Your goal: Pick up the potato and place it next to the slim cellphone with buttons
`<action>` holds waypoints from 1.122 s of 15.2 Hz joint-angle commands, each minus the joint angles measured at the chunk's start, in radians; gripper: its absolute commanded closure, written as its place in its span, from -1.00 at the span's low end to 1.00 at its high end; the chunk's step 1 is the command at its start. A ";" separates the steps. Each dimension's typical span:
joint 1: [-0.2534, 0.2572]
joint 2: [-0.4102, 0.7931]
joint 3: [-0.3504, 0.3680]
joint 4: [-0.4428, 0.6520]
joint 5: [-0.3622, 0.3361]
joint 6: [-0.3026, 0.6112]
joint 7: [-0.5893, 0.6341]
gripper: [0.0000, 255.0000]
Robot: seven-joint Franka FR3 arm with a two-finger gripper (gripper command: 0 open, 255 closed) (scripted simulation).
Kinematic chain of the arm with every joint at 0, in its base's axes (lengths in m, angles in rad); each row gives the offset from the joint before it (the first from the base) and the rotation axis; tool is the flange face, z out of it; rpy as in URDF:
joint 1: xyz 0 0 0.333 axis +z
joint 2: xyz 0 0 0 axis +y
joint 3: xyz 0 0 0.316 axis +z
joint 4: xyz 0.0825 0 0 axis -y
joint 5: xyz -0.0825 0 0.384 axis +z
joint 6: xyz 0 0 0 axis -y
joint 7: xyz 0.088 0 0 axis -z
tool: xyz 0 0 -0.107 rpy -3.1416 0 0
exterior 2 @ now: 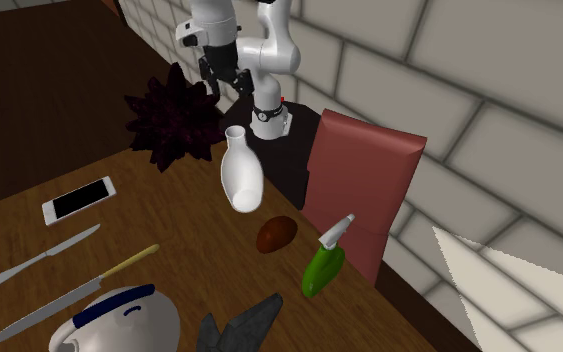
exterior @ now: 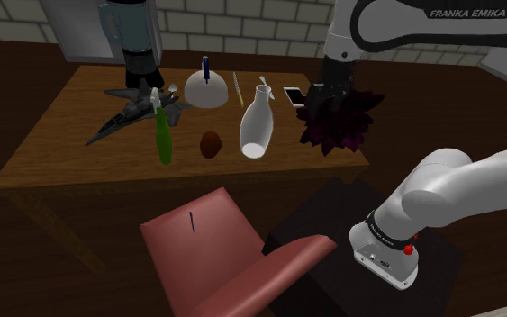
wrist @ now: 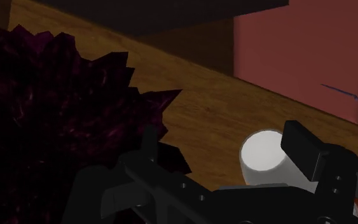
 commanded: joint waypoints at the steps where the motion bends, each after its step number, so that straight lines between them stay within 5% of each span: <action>1: 0.009 0.046 0.024 -0.012 0.039 0.081 0.051 -1.00; 17: 0.050 0.508 0.165 0.093 0.214 0.644 0.345 -1.00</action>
